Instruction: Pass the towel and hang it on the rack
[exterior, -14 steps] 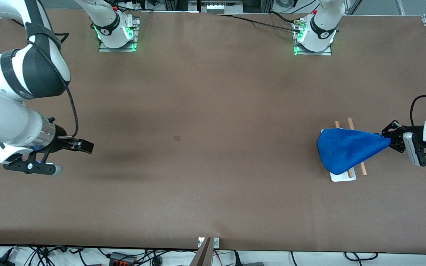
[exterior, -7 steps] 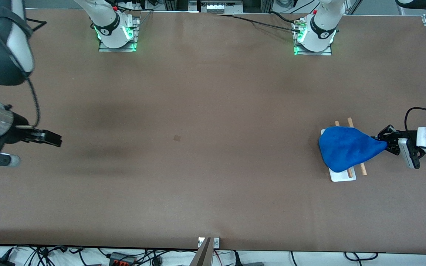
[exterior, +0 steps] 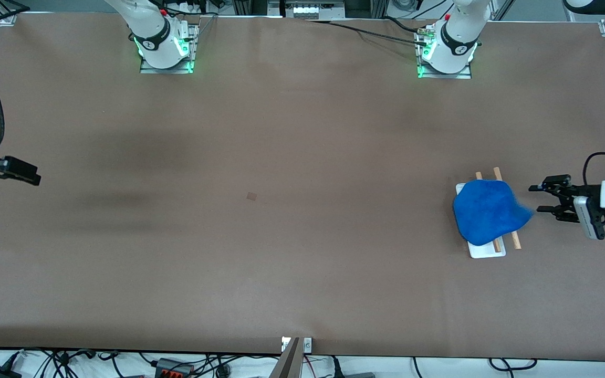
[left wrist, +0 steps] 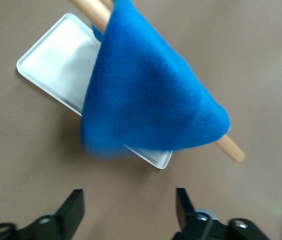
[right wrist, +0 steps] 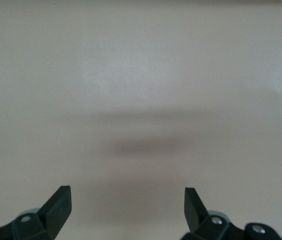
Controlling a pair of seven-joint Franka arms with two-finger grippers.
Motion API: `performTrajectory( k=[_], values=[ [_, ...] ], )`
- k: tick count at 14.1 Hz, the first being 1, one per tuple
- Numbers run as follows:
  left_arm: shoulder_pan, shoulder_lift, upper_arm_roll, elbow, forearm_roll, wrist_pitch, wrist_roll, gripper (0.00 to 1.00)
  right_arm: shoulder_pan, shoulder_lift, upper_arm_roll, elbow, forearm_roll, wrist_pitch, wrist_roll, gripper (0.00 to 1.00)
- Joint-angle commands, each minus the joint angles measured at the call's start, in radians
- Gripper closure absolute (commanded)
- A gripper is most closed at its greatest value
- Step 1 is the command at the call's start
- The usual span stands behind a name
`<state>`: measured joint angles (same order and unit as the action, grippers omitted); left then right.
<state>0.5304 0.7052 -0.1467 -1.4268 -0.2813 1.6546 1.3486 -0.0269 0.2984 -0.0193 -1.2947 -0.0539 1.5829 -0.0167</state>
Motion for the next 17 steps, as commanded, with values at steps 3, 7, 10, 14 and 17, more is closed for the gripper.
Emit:
performTrajectory(
  k=[3, 7, 10, 14, 17],
  values=[
    [0.0, 0.0, -0.008, 0.106, 0.057, -0.119, 0.004, 0.0, 0.007, -0.218, -0.01, -0.347, 0.008, 0.168, -0.011, 0.0],
    [-0.01, 0.0, -0.016, 0.215, 0.073, -0.247, -0.132, 0.0, 0.01, -0.254, -0.008, -0.405, 0.003, 0.186, -0.019, 0.0],
    [-0.024, -0.001, -0.021, 0.392, 0.073, -0.437, -0.345, 0.0, 0.002, -0.246, -0.01, -0.385, 0.008, 0.183, -0.023, 0.0],
    [-0.036, -0.036, -0.024, 0.508, 0.065, -0.582, -0.515, 0.0, 0.009, -0.246, -0.007, -0.367, 0.006, 0.161, -0.017, 0.0],
    [-0.062, -0.099, -0.022, 0.508, 0.076, -0.636, -0.557, 0.0, 0.007, -0.249, -0.008, -0.35, 0.012, 0.143, -0.015, 0.0]
  ],
)
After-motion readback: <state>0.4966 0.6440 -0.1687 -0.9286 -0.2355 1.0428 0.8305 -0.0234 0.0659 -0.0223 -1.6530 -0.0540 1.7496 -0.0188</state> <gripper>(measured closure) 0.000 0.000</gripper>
